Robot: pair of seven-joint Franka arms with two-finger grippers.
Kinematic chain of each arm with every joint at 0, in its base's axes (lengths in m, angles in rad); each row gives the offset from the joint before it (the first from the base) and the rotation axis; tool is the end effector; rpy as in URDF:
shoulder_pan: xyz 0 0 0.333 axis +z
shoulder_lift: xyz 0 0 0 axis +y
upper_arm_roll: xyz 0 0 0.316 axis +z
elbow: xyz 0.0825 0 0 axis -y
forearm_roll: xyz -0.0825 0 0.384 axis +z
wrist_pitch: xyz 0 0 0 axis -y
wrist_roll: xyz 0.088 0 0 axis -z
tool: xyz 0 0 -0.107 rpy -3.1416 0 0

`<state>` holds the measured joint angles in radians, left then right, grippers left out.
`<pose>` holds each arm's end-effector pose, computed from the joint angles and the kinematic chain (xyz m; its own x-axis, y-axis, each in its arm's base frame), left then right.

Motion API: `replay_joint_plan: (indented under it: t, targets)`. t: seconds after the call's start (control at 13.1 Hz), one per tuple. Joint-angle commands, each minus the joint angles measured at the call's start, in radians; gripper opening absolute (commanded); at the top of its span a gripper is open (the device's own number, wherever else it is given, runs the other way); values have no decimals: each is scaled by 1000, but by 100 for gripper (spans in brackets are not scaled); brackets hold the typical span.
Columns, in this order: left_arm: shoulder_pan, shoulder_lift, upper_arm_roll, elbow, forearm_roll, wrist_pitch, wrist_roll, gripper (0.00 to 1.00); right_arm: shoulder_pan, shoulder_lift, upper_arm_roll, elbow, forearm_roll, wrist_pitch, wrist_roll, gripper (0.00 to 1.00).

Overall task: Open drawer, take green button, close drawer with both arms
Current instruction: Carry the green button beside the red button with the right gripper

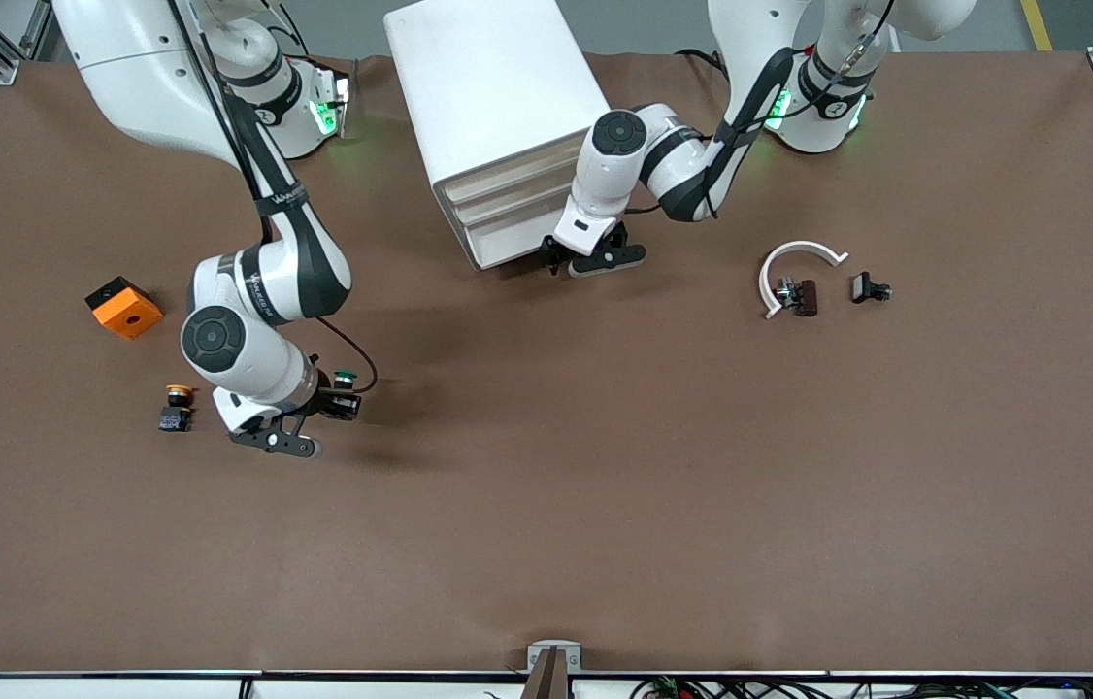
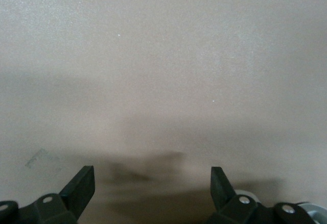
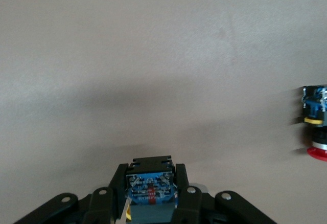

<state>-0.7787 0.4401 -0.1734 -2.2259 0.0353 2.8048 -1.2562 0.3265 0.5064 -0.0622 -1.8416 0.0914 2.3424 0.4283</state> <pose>0.3230 -0.4591 0.1901 0.9575 0.2883 -0.0092 0.2862 -0.9453 0.1564 0.6211 0.1722 0.2519 0.9757 -0.2181 -0.0191 -0.2186 -0.9754 -0.0298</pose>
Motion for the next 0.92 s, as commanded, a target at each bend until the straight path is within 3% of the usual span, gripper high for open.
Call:
replay_joint_plan:
  t: [0.0, 0.38, 0.61, 0.84]
  targets:
    - [-44, 34, -11, 31, 8, 6, -32, 100, -46, -25, 13, -31, -1, 29, 4, 0]
    - [-11, 3, -11, 12, 8, -4, 68, 100, -87, 6, 13, -25, -2, 60, -9, 0]
    - [9, -29, -14, 14, 8, -99, 161, 100, -92, 53, 15, -16, -4, 123, -61, 0]
    - [33, -46, -15, 5, 8, -106, 213, 100, -103, 66, 15, -14, -2, 120, -124, 0]
